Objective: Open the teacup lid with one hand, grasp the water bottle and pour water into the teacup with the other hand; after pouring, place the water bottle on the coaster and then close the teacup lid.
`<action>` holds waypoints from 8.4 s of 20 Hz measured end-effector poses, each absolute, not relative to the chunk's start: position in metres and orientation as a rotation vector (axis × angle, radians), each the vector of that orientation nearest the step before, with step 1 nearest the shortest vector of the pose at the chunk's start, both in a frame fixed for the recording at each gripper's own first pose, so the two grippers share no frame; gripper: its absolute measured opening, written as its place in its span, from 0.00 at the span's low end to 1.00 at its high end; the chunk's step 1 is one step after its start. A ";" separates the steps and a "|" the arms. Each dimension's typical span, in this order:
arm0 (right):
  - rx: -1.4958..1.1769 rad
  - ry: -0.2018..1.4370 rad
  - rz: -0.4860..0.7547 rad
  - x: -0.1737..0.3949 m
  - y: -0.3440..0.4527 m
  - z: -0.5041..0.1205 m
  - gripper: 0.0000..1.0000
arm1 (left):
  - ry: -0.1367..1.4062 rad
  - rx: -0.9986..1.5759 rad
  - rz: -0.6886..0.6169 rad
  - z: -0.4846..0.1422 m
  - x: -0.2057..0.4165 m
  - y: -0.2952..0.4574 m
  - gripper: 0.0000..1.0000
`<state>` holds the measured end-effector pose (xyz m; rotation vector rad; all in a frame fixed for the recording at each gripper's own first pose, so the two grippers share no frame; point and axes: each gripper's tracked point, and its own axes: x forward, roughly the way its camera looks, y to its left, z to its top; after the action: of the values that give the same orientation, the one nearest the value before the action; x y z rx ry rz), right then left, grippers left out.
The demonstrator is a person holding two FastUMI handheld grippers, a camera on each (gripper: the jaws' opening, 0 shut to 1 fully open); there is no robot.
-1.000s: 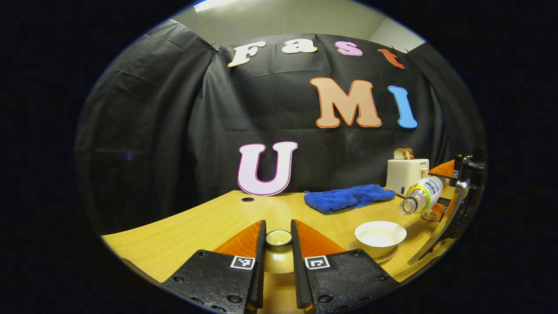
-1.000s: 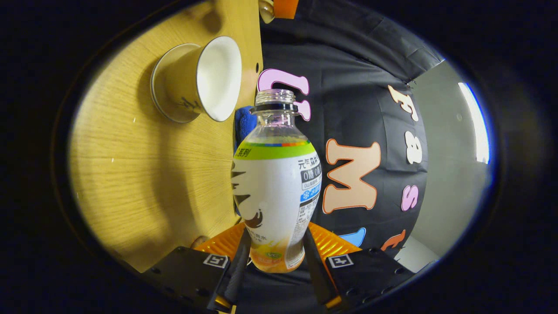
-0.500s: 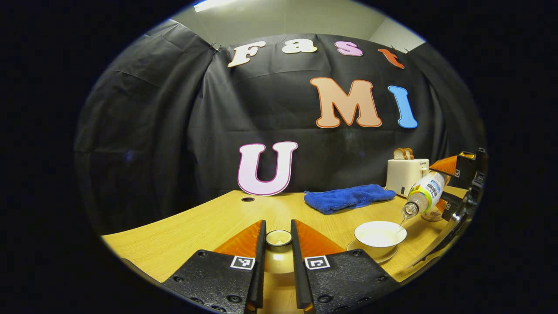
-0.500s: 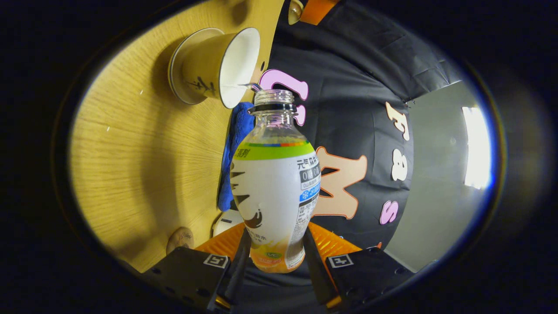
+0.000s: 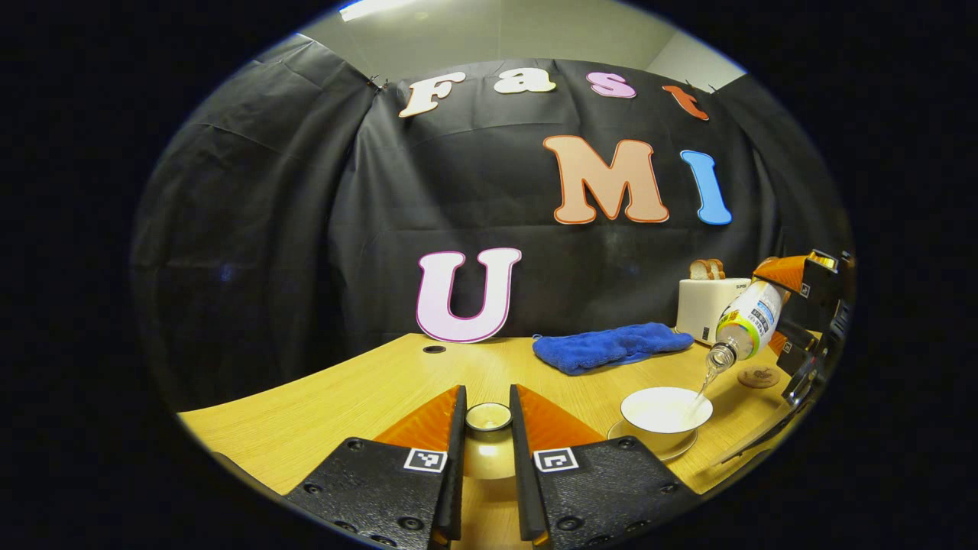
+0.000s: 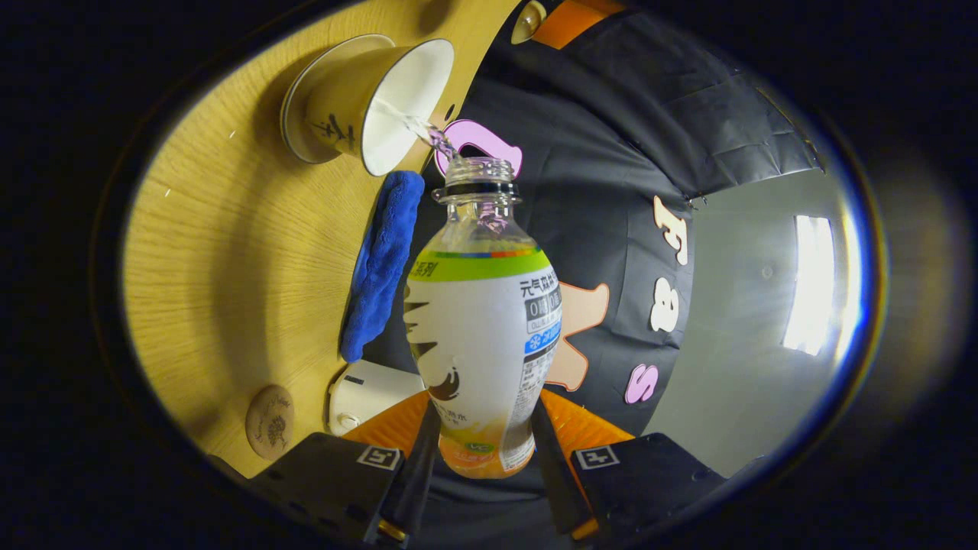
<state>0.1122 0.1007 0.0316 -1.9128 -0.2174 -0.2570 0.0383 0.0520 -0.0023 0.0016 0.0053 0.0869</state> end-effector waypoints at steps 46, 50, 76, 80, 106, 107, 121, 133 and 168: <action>-0.643 0.249 0.050 0.095 0.102 -0.069 0.69 | 0.003 0.001 0.090 -0.003 0.038 0.053 0.27; -0.432 0.239 -0.033 0.102 0.083 -0.070 0.66 | 0.002 0.001 0.090 -0.003 0.039 0.053 0.27; 0.026 0.251 -0.048 0.115 0.062 -0.112 0.77 | 0.002 0.002 0.090 -0.002 0.039 0.053 0.27; 0.036 0.243 -0.042 0.115 0.062 -0.113 0.77 | 0.002 0.001 0.089 -0.002 0.039 0.053 0.27; -0.004 0.009 -0.082 0.090 0.046 -0.084 0.90 | 0.003 -0.008 0.049 -0.003 0.043 0.029 0.28; -0.001 -0.008 -0.094 0.089 0.044 -0.081 0.90 | 0.006 -0.007 0.039 -0.003 0.045 0.024 0.27; 0.006 -0.017 -0.134 0.081 0.041 -0.081 0.90 | 0.001 -0.012 -0.264 -0.001 0.074 -0.079 0.27; 0.007 -0.017 -0.131 0.081 0.041 -0.082 0.90 | 0.072 0.064 -0.398 -0.013 0.072 -0.108 0.27; 0.008 -0.017 -0.135 0.081 0.040 -0.083 0.90 | 0.002 -0.011 -0.139 0.000 0.056 -0.039 0.88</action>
<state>0.0814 0.0398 -0.0827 0.0081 -0.0174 -0.1352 0.0560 -0.0385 -0.0001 -0.0112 0.0017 -0.1392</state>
